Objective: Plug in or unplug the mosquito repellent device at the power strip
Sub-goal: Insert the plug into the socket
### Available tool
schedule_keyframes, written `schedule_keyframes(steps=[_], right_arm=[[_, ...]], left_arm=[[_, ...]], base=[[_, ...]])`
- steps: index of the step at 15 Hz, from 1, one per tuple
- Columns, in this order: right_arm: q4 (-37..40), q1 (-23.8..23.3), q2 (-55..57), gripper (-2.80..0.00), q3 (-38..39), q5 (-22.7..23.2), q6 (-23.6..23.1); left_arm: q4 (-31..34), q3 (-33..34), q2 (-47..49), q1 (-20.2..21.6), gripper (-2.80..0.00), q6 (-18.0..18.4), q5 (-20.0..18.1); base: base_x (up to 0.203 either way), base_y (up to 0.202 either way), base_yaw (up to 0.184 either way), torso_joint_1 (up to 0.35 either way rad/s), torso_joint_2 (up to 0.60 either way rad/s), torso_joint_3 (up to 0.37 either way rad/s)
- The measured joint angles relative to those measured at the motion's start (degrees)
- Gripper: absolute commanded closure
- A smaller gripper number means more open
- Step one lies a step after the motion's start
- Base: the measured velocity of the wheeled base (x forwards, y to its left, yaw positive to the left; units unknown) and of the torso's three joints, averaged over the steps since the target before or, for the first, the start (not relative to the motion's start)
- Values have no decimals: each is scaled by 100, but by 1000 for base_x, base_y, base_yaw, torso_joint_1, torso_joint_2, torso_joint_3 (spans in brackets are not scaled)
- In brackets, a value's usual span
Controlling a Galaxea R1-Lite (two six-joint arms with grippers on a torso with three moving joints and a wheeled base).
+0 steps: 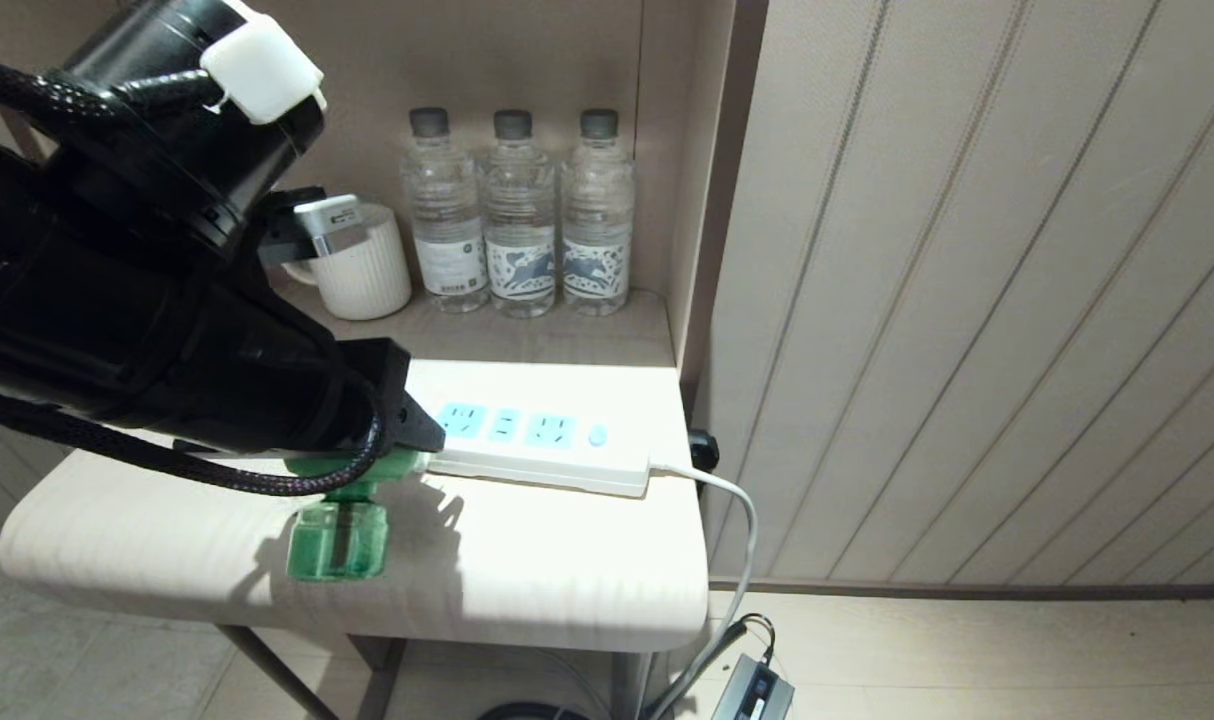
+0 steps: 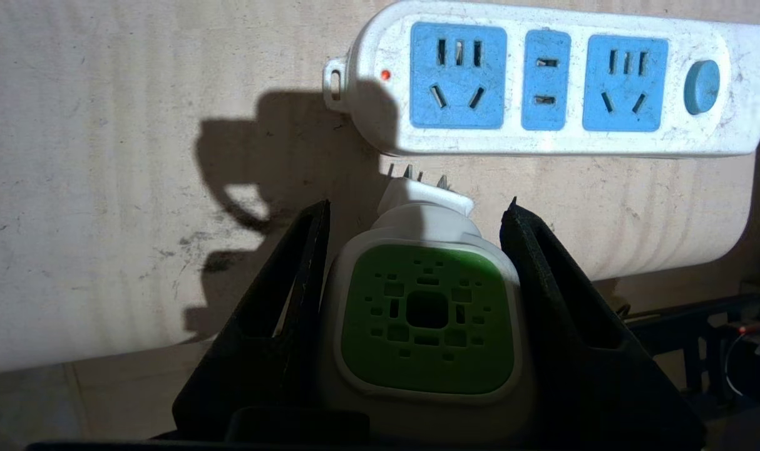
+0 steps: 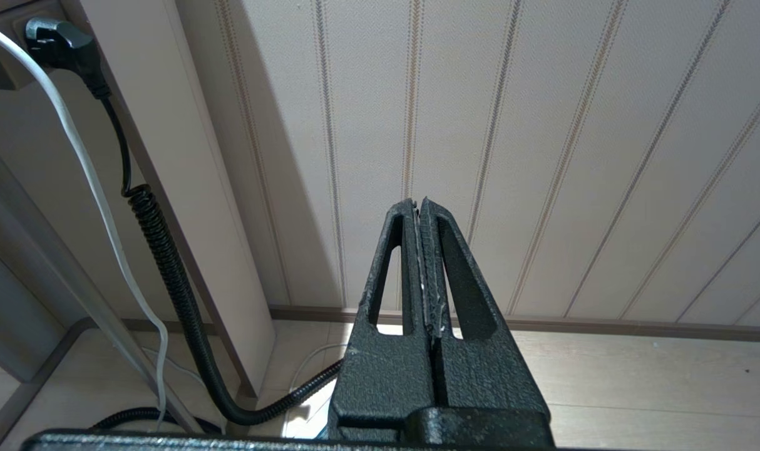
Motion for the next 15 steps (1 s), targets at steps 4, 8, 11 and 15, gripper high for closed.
schedule_keyframes(steps=[4, 8, 11, 15], right_arm=[[2, -2, -2, 0, 0, 0, 0], [0, 0, -5, 0, 0, 0, 0], [0, -2, -5, 0, 0, 0, 0], [-2, -3, -5, 0, 0, -2, 0]], left_arm=[[591, -450, -96, -5, 0, 3, 2], [606, -535, 90, -11, 0, 52, 15], [582, -541, 436, -11, 0, 73, 32], [561, -532, 968, -11, 0, 21, -2]], base=[[0, 0, 0, 71, -198, -129], [0, 0, 0, 170, -445, -278], [0, 0, 0, 195, -483, -287], [0, 0, 0, 198, -474, -271]])
